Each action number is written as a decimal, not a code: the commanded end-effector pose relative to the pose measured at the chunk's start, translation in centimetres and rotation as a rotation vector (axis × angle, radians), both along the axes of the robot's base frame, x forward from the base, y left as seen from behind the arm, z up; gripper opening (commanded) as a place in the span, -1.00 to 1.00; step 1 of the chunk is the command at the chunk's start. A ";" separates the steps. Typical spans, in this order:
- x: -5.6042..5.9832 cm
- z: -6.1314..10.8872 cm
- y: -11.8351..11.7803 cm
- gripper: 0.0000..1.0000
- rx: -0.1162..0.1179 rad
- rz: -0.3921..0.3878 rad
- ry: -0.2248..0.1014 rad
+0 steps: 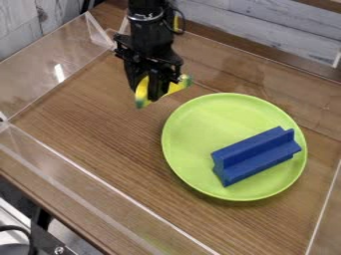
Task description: Remove the banana from inside the green plate and put it on the table
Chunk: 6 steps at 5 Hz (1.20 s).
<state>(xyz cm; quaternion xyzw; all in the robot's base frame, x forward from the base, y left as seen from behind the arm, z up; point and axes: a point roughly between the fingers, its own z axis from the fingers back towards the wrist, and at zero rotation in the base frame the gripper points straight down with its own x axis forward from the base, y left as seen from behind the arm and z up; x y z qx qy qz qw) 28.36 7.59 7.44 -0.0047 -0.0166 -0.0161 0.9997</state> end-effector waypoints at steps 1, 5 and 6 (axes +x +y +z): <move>0.3 1.2 0.8 -1.00 0.023 0.011 -0.052; 0.0 -1.2 2.0 -1.00 0.028 0.025 -0.033; 0.1 -1.7 2.2 1.00 0.025 0.030 -0.034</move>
